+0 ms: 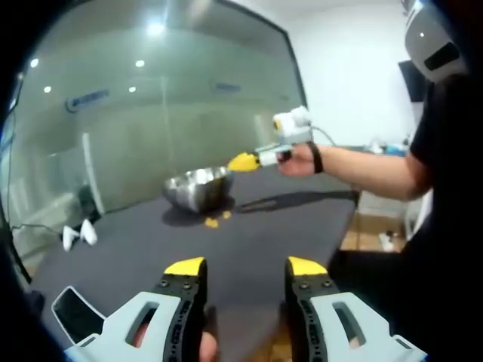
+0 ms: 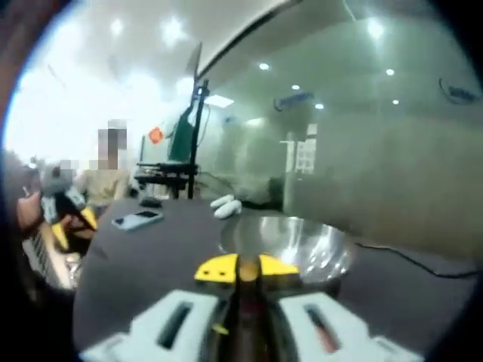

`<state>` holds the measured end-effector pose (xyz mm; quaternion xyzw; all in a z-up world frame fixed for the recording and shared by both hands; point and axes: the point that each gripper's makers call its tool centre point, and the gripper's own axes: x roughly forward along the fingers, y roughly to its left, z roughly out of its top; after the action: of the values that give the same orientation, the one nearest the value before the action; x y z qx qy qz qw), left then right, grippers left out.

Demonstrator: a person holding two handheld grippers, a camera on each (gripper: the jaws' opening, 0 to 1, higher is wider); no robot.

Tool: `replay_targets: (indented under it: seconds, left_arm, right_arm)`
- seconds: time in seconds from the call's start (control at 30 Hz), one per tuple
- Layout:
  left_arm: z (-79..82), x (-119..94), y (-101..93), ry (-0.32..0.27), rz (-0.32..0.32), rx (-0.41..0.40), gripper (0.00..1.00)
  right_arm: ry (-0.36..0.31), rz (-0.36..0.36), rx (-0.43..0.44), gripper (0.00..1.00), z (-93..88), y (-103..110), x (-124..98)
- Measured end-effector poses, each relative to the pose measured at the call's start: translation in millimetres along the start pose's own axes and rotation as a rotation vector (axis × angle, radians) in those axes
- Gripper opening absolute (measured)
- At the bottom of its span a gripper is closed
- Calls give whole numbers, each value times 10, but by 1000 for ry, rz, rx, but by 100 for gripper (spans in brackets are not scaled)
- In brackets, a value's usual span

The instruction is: Pick up the QQ candy scattered on the table and place it into the stainless steel bowl on the table

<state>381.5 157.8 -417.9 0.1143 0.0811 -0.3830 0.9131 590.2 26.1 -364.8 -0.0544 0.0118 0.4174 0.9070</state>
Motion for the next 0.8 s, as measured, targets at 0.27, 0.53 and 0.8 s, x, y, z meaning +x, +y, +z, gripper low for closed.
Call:
replay_targets:
  seconds: [0.27, 0.53, 0.8]
  left_arm:
    - [-23, -29, 11, 5, 9, -3, 43]
    - [-28, -55, 39, 6, 17, -4, 43]
    - [-36, -18, 1, 11, 1, -5, 43]
  right_arm:
    - [-18, -46, 49, 10, 86, -211, 282]
    - [-54, -40, 156, 16, 157, -257, 379]
    - [-41, -32, 134, 21, 135, -219, 373]
